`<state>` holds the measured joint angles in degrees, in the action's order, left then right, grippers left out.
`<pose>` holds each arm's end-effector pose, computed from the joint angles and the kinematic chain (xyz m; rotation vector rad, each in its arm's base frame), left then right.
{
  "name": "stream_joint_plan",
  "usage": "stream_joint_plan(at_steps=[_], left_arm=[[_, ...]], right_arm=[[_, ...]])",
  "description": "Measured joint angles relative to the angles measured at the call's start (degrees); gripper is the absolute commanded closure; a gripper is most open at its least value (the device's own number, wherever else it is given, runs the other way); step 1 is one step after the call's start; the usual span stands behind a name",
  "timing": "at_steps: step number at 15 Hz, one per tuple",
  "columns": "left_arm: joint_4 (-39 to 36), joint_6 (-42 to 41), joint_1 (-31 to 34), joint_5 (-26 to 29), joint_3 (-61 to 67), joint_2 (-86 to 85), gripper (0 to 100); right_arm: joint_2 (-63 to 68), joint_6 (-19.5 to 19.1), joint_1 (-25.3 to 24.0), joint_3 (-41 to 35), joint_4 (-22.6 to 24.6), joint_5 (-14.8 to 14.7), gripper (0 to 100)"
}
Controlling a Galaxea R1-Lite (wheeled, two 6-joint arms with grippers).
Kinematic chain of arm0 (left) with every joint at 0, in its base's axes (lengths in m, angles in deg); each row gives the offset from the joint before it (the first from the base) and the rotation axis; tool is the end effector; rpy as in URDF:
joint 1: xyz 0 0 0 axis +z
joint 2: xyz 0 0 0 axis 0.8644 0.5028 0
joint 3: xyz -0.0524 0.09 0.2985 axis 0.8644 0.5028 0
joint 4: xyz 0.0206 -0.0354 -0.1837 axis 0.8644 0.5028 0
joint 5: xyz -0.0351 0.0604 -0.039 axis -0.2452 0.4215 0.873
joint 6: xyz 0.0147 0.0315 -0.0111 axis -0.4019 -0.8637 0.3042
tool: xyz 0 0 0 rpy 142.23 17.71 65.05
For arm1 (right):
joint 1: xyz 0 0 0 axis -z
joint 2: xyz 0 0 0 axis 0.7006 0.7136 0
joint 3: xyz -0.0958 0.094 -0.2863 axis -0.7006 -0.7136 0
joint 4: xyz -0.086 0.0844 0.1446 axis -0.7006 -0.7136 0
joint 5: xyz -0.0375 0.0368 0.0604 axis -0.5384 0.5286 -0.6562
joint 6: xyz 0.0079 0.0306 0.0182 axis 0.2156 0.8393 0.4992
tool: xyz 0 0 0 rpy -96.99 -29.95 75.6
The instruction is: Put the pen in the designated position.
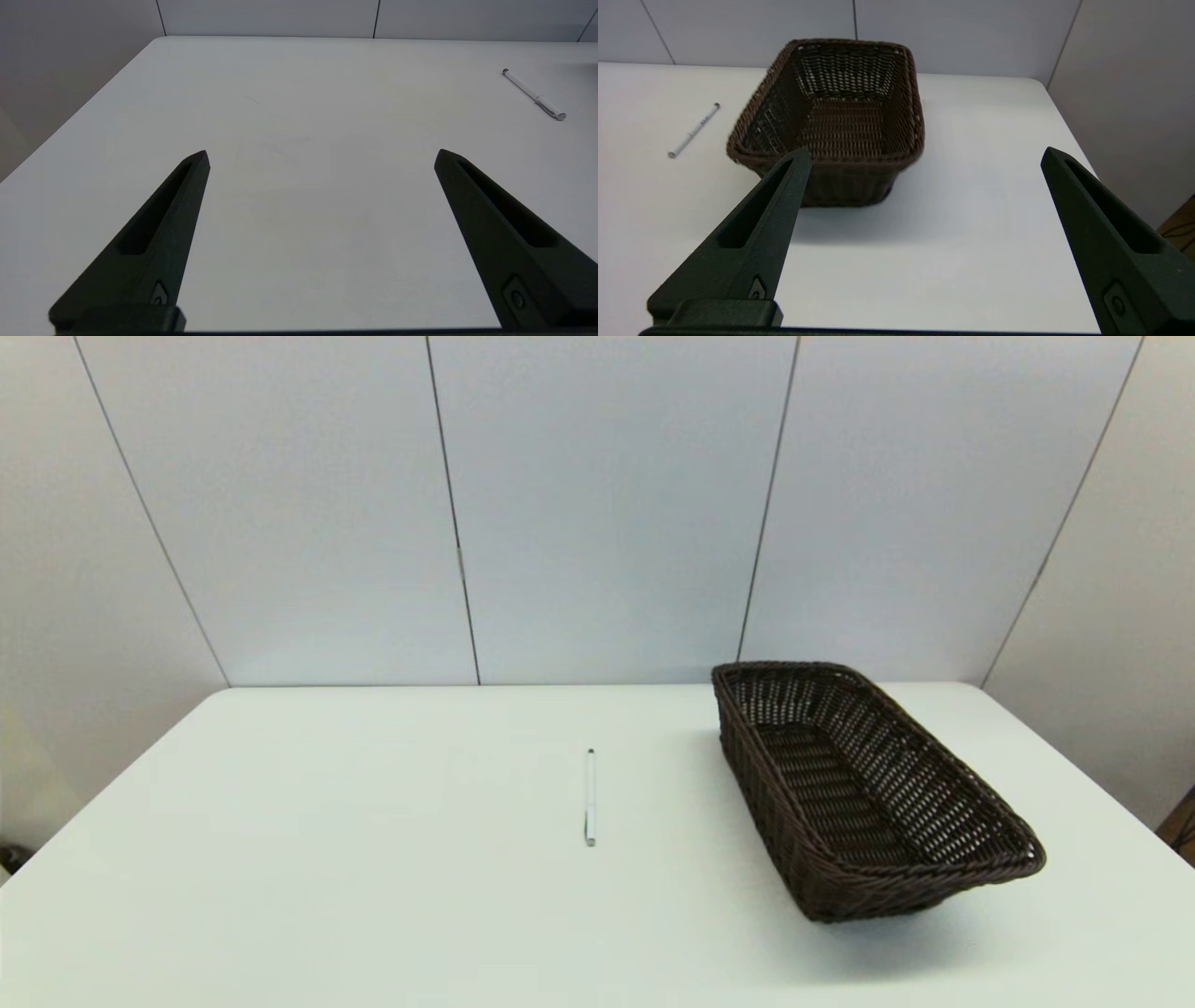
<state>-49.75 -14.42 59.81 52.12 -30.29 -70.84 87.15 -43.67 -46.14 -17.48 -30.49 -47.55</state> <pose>-0.0273 -0.0004 0.0754 0.0041 -0.0012 -0.0125 -0.0061 0.0004 0.1915 -0.0253 0.0710 0.0479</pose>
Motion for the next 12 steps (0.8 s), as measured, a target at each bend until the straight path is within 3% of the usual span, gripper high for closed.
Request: stream_joint_plan(at_steps=[4,8,12], left_arm=[[0.00,0.00,0.00,-0.02,0.00,0.00,0],[0.00,-0.05,0.00,-0.02,0.00,0.00,0],[0.00,-0.02,0.00,-0.02,0.00,0.00,0]], right_arm=[[10.56,-0.83,-3.75,6.86,0.11,0.50,0],[20.09,-4.28,-8.83,13.31,0.57,3.82,0],[30.67,-4.99,-19.16,21.89,4.63,4.52,0]])
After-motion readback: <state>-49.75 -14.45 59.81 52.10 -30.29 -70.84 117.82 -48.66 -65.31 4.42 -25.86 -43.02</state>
